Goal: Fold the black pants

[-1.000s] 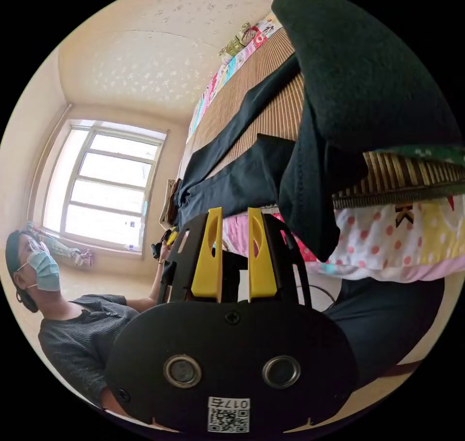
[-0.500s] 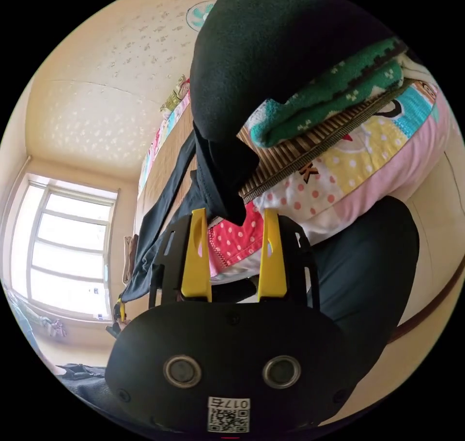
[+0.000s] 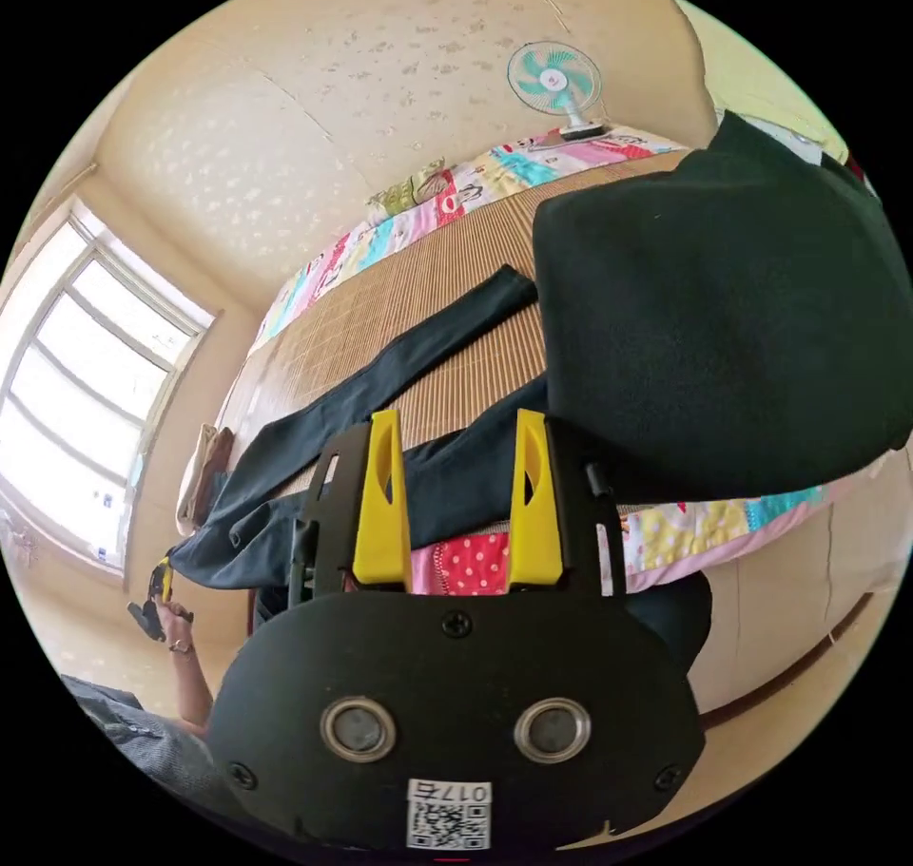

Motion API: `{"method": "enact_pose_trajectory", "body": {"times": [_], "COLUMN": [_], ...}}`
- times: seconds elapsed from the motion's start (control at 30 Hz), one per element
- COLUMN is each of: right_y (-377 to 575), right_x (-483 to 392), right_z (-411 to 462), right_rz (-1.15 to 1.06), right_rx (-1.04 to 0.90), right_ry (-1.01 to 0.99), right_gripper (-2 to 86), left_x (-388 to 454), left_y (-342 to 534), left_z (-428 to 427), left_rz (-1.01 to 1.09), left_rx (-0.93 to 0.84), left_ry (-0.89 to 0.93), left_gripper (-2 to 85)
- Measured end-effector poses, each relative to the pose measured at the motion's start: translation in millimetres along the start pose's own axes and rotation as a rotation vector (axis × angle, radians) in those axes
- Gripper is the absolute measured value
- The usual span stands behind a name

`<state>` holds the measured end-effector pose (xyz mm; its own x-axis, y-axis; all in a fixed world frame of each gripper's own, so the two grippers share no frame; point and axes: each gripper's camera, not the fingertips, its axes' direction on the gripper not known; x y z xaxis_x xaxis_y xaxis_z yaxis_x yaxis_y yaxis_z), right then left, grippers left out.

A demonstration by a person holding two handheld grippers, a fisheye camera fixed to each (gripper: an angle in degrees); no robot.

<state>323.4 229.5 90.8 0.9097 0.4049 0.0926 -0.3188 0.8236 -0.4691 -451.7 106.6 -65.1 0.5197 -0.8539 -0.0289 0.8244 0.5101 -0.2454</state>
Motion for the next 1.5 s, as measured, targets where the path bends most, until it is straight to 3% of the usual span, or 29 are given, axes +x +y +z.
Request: {"method": "enact_pose_trajectory", "body": {"times": [0.1,0.2,0.3,0.5,0.6,0.73,0.8,0.9,1.03,1.1,1.2,1.27,1.33,1.4,1.5], "right_y": [30.4,50.8,60.8,60.5,62.6,49.0,20.9,-57.0,-183.4,-201.7,-184.7,-156.5,-111.9,-79.5,-25.9], "right_x": [13.0,56.4,80.2,61.2,41.5,-3.9,-16.2,-29.7,-53.1,-63.9,-88.0,-103.3,-125.6,-142.2,-149.5], "right_z": [14.4,62.3,97.3,117.7,57.7,-36.9,-48.0,-12.9,133.4,177.4,191.1,194.4,211.8,239.5,303.9], "right_rz": [0.071,0.217,0.303,0.207,0.104,-0.037,-0.048,-0.046,0.006,-0.019,-0.082,-0.13,-0.291,-0.464,-0.633], "right_rx": [-0.07,-0.204,-0.218,-0.288,-0.049,0.3,0.328,0.205,-0.152,-0.182,-0.148,-0.121,-0.127,-0.203,-0.399], "right_ry": [0.021,-0.145,-0.256,-0.295,-0.355,-0.195,-0.155,-0.125,0.055,0.032,-0.044,-0.019,-0.033,-0.049,0.219], "right_gripper": [13.4,12.1,10.9,3.0,2.1,1.9,2.0,2.4,4.3,6.9,11.8,9.6,4.2,2.4,1.1], "left_x": [0.0,-5.7,-11.2,-17.0,-14.3,12.6,40.3,61.2,70.4,68.4,81.6,90.6,95.6,91.2,77.5], "left_y": [7.1,11.9,15.4,24.9,33.9,43.2,38.2,15.5,-25.5,-31.2,-15.8,4.0,26.9,58.0,94.4], "left_z": [1.9,5.4,9.0,10.7,4.1,-3.8,2.5,45.9,154.8,199.1,190.4,190.6,207.8,250.9,284.6], "left_rz": [0.007,-0.017,-0.043,-0.046,-0.011,0.082,0.147,0.117,0.087,0.074,0.155,0.241,0.338,0.427,0.603], "left_rx": [0.001,0.002,0.0,-0.015,-0.003,0.04,0.074,0.06,-0.094,-0.078,0.0,-0.031,-0.145,-0.372,-0.489], "left_ry": [-0.009,0.016,0.042,0.062,0.08,0.097,0.073,0.072,0.055,-0.003,-0.037,-0.079,-0.108,-0.273,-0.468], "left_gripper": [3.4,3.6,3.6,3.1,2.2,1.7,2.0,3.1,5.1,6.4,6.9,7.3,7.3,6.7,1.7]}}
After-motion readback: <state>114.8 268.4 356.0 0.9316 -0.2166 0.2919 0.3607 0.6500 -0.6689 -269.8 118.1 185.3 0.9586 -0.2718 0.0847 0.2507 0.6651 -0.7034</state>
